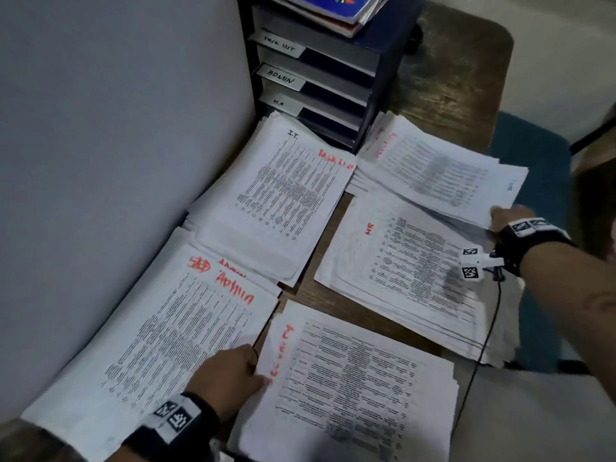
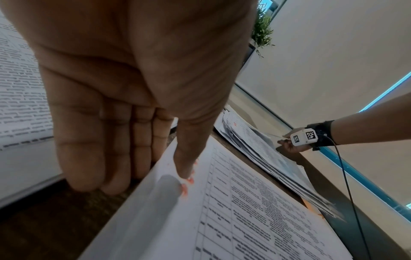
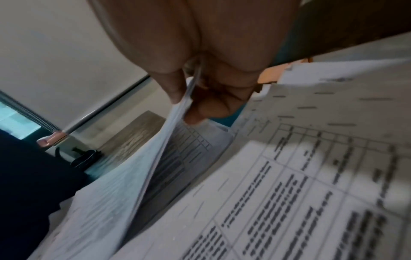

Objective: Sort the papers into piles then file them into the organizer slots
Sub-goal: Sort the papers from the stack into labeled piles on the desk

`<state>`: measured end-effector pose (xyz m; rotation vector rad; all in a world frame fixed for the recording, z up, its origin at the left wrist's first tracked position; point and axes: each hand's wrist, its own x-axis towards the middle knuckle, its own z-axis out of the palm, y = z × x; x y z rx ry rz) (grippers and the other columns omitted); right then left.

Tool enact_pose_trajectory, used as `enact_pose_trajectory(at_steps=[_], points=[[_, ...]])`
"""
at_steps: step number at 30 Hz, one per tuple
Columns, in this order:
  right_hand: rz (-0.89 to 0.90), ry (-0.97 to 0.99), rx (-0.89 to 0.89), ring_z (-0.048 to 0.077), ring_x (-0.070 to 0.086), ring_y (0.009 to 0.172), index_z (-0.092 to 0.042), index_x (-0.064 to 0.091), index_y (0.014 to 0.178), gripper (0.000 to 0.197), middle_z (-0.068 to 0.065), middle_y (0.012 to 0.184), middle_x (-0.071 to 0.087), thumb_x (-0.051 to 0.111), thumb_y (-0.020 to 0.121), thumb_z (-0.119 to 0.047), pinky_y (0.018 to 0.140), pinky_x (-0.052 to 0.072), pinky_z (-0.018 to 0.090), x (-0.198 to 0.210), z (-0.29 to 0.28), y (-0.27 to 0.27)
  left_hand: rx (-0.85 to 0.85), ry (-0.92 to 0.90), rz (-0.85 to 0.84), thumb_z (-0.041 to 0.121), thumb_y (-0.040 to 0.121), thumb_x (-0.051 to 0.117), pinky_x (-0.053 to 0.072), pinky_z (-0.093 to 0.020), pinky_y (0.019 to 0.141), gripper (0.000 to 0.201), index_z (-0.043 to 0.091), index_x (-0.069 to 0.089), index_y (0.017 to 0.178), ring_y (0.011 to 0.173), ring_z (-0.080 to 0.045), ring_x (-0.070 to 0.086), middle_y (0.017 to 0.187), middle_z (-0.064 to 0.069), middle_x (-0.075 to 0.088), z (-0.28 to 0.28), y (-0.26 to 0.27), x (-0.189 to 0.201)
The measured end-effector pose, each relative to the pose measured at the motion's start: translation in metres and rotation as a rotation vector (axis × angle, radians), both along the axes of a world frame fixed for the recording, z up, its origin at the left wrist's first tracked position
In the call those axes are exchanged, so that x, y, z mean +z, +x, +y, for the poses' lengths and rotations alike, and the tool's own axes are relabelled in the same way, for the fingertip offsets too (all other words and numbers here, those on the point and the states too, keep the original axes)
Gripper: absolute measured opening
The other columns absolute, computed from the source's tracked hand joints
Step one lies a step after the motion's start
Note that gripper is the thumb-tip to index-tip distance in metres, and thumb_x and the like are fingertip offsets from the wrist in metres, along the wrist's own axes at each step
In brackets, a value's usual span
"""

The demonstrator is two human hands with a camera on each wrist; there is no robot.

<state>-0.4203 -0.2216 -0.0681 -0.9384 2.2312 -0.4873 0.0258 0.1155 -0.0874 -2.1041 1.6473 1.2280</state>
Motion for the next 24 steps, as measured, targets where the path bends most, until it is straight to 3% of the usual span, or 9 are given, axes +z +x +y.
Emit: enact_pose_trajectory(at_steps=[3, 4, 7, 10, 13, 15, 18, 20, 24], points=[[0.192, -0.008, 0.009, 0.042, 0.055, 0.118, -0.005, 0.048, 0.134, 0.076, 0.022, 0.136, 0.051, 0.057, 0.079, -0.056, 0.094, 0.046, 0.042, 0.005, -0.004, 0.013, 0.021, -0.001, -0.018, 0.047, 0.083, 0.065, 0.047, -0.029, 0.073, 0.025, 0.03, 0.051, 0.095, 0.091, -0.015, 0.063, 0.098, 0.006, 0.069, 0.005, -0.003, 0.003], [0.228, -0.063, 0.026, 0.041, 0.054, 0.119, -0.005, 0.046, 0.136, 0.081, 0.021, 0.138, 0.049, 0.06, 0.074, -0.055, 0.098, 0.044, 0.044, 0.009, 0.0, 0.026, 0.03, 0.005, -0.016, 0.045, 0.082, 0.065, 0.048, -0.029, 0.073, 0.026, 0.029, 0.05, 0.096, 0.09, -0.015, 0.063, 0.097, 0.006, 0.069, 0.008, -0.003, 0.002], [0.198, -0.273, 0.304, 0.029, 0.06, 0.109, -0.01, 0.055, 0.127, 0.051, 0.016, 0.129, 0.057, 0.067, 0.083, -0.033, 0.095, 0.044, 0.035, 0.023, 0.035, 0.074, 0.062, 0.025, -0.006, 0.043, 0.08, 0.069, 0.048, -0.03, 0.07, 0.035, 0.027, 0.047, 0.102, 0.084, -0.016, 0.062, 0.096, 0.006, 0.067, 0.016, -0.004, 0.001], [0.072, -0.189, 0.634, 0.023, 0.062, 0.089, -0.017, 0.061, 0.105, 0.019, 0.003, 0.099, 0.067, 0.065, 0.089, -0.026, 0.083, 0.047, 0.032, 0.027, 0.099, 0.124, 0.117, 0.024, 0.0, 0.046, 0.083, 0.068, 0.045, -0.031, 0.067, 0.04, 0.024, 0.042, 0.104, 0.079, -0.017, 0.057, 0.094, 0.006, 0.064, 0.022, -0.009, 0.004], [-0.034, 0.115, 0.979, 0.016, 0.062, 0.085, -0.022, 0.061, 0.097, 0.016, -0.005, 0.093, 0.066, 0.067, 0.087, -0.032, 0.07, 0.045, 0.027, 0.015, 0.162, 0.156, 0.168, 0.036, -0.023, 0.057, 0.075, 0.073, 0.046, -0.032, 0.066, 0.055, 0.023, 0.041, 0.103, 0.077, -0.016, 0.058, 0.088, 0.008, 0.06, 0.03, -0.014, 0.008], [-0.068, 0.257, 1.103, 0.015, 0.06, 0.091, -0.021, 0.06, 0.105, 0.03, -0.005, 0.099, 0.062, 0.074, 0.082, -0.035, 0.071, 0.044, 0.024, 0.002, 0.198, 0.168, 0.189, 0.055, -0.024, 0.065, 0.061, 0.079, 0.048, -0.034, 0.068, 0.074, 0.022, 0.04, 0.107, 0.084, -0.019, 0.06, 0.097, 0.004, 0.059, 0.037, -0.018, 0.007], [0.03, 0.265, 1.155, 0.019, 0.054, 0.105, -0.017, 0.056, 0.119, 0.058, 0.001, 0.111, 0.052, 0.083, 0.072, -0.037, 0.09, 0.047, 0.032, -0.019, 0.234, 0.172, 0.072, 0.074, -0.087, 0.06, 0.055, 0.086, 0.053, -0.04, 0.082, 0.108, 0.017, 0.028, 0.135, 0.105, -0.028, 0.06, 0.125, -0.007, 0.045, 0.045, -0.031, 0.003], [0.074, 0.239, 1.154, 0.019, 0.053, 0.108, -0.016, 0.052, 0.124, 0.067, 0.003, 0.113, 0.052, 0.085, 0.069, -0.035, 0.092, 0.047, 0.031, -0.026, 0.245, 0.172, 0.067, 0.07, -0.114, 0.045, 0.058, 0.091, 0.054, -0.043, 0.084, 0.11, 0.015, 0.023, 0.14, 0.105, -0.033, 0.062, 0.133, -0.011, 0.038, 0.048, -0.04, 0.003], [0.096, 0.203, 1.14, 0.014, 0.056, 0.092, -0.015, 0.056, 0.113, 0.044, -0.002, 0.1, 0.056, 0.08, 0.077, -0.022, 0.078, 0.044, 0.025, -0.028, 0.253, 0.172, 0.091, 0.052, -0.128, 0.035, 0.063, 0.091, 0.054, -0.044, 0.085, 0.098, 0.012, 0.027, 0.134, 0.103, -0.035, 0.063, 0.133, -0.012, 0.034, 0.056, -0.044, 0.002]])
